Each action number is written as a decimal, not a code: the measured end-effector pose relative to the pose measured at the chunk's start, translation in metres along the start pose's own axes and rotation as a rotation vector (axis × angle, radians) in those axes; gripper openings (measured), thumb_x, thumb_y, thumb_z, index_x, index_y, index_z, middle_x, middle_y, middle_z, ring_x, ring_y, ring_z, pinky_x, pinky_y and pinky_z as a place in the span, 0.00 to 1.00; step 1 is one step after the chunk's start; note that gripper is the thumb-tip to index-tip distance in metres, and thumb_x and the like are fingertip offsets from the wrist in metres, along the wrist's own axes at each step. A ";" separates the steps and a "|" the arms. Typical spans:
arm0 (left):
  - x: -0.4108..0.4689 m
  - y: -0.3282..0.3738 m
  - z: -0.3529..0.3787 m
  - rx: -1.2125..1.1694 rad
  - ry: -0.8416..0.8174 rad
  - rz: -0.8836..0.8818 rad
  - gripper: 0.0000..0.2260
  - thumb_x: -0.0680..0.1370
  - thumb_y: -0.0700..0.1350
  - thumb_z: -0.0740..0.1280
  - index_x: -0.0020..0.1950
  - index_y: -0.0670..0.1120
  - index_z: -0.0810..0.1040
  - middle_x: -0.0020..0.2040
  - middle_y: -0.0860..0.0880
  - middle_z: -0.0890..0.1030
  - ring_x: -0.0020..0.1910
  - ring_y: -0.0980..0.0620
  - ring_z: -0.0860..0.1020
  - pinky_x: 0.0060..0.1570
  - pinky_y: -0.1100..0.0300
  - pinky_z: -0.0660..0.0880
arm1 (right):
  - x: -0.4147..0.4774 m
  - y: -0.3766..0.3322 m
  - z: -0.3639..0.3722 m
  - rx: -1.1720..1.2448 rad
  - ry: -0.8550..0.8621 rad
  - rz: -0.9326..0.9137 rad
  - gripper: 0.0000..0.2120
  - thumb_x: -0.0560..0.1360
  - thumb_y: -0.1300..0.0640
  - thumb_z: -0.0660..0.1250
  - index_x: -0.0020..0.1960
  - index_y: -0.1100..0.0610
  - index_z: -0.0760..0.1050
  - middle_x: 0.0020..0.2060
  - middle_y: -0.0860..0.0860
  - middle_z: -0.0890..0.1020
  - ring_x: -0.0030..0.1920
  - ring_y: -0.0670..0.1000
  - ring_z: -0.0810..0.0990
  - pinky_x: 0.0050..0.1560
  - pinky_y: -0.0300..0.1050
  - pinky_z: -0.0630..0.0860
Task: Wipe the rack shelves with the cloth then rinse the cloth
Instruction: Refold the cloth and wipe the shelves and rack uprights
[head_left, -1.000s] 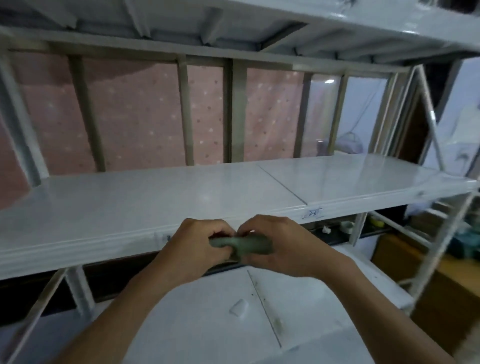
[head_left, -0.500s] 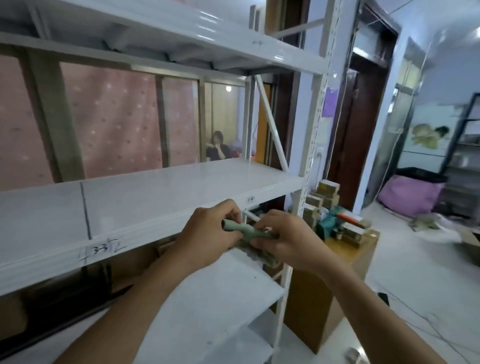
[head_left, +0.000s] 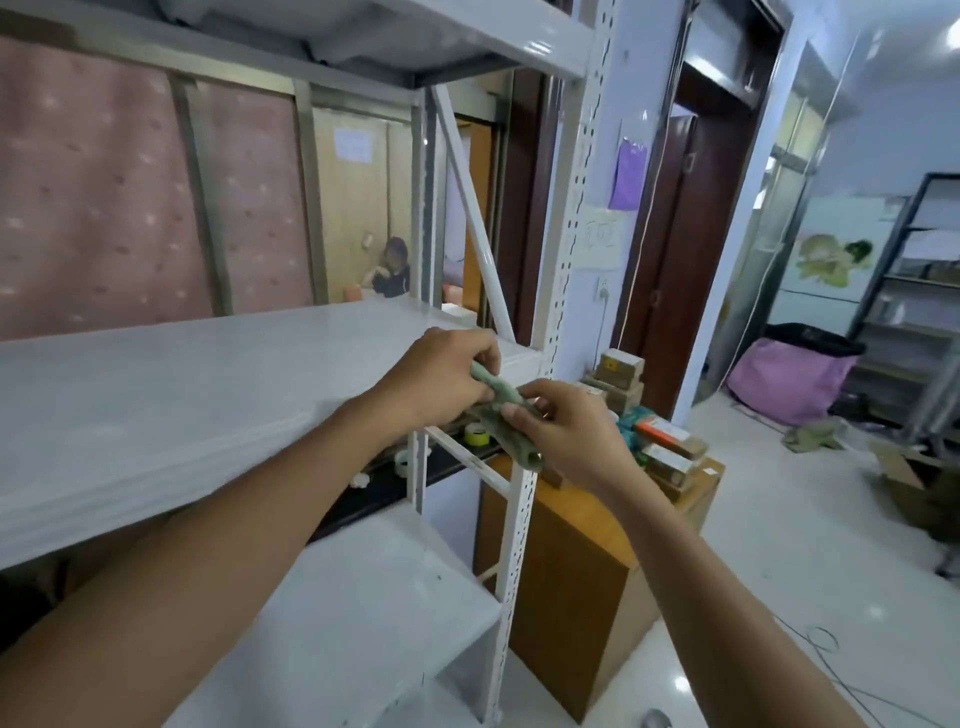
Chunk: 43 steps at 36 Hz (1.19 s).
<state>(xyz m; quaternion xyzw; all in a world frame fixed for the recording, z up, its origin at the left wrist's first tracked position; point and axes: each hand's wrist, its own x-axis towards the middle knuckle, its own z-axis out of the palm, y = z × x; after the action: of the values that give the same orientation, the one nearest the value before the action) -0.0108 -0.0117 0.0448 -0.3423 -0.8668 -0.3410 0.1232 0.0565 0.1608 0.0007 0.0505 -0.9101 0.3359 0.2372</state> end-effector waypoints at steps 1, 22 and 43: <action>0.016 -0.002 0.003 0.003 0.001 0.003 0.14 0.70 0.38 0.76 0.39 0.55 0.76 0.42 0.51 0.81 0.43 0.49 0.80 0.41 0.54 0.77 | 0.012 0.007 -0.001 -0.008 0.022 0.007 0.11 0.78 0.45 0.68 0.53 0.51 0.81 0.38 0.45 0.82 0.38 0.45 0.81 0.35 0.43 0.79; 0.100 -0.072 0.072 0.498 0.192 -0.169 0.10 0.81 0.50 0.66 0.58 0.48 0.82 0.56 0.50 0.79 0.56 0.47 0.77 0.49 0.54 0.74 | 0.218 0.079 0.039 -0.445 -0.137 0.045 0.10 0.79 0.52 0.65 0.53 0.59 0.77 0.45 0.54 0.80 0.41 0.55 0.79 0.44 0.49 0.81; -0.079 -0.101 0.033 1.113 0.697 -0.098 0.09 0.81 0.40 0.67 0.43 0.41 0.82 0.41 0.43 0.81 0.38 0.41 0.77 0.37 0.49 0.76 | 0.217 0.071 0.042 -0.501 -0.304 -0.170 0.06 0.78 0.61 0.60 0.43 0.59 0.71 0.41 0.55 0.75 0.41 0.57 0.75 0.40 0.49 0.73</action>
<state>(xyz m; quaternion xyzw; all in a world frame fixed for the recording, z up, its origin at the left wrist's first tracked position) -0.0207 -0.0841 -0.0661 -0.0571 -0.8377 0.0623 0.5396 -0.1698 0.2035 0.0321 0.1159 -0.9823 0.0683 0.1304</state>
